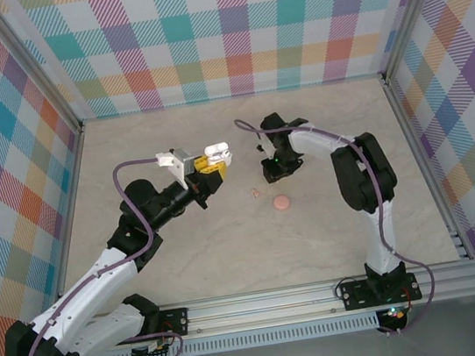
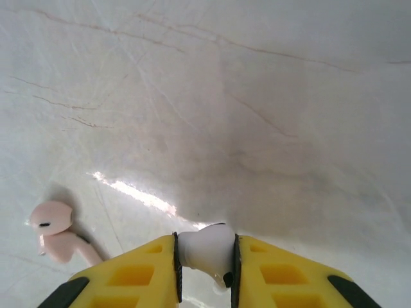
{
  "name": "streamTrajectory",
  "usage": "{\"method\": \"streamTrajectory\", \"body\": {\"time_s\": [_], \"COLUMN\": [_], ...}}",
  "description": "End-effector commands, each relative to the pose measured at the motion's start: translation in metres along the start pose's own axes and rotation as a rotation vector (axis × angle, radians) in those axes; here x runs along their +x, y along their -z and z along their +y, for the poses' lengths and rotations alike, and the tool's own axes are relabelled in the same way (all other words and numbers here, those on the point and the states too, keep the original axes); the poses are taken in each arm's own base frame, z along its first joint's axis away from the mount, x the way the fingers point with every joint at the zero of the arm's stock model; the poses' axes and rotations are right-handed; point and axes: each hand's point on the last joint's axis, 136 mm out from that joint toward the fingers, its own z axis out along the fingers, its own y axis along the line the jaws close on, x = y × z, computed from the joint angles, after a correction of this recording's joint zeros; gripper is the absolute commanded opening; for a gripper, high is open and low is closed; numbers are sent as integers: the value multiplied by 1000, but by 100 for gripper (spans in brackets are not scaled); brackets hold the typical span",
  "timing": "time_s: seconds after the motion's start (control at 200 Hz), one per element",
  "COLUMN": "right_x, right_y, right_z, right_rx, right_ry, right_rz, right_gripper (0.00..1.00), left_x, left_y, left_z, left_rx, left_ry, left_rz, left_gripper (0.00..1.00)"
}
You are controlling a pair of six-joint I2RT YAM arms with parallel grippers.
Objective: Insert the wireless bluetooth earbuds into the charging case
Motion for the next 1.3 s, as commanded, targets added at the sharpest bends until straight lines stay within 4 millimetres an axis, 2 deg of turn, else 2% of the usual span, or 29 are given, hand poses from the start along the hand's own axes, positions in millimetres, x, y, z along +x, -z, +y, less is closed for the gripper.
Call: {"method": "streamTrajectory", "body": {"time_s": [0.0, 0.275, 0.51, 0.965, 1.095, 1.295], "right_x": [-16, -15, -14, -5, 1, 9], "right_y": [31, 73, 133, 250, 271, 290], "right_z": [15, 23, 49, 101, 118, 141], "right_rx": [-151, -325, -444, -643, -663, -678], "right_ry": [-44, -95, -54, 122, 206, 316], "right_rz": [-121, -250, -390, -612, -648, -686], "right_gripper": [27, 27, 28, 30, 31, 31], "left_x": [-7, 22, 40, 54, 55, 53], "left_y": [-1, -16, -26, -37, -43, -48], "left_z": [12, 31, 37, 37, 30, 18], "left_rx": [-50, -95, -93, -56, -3, 79], "left_ry": [20, 80, 107, 138, 141, 136], "left_rz": [-20, 39, 69, 94, 94, 85], "left_gripper": [1, 1, 1, 1, 1, 1]}}
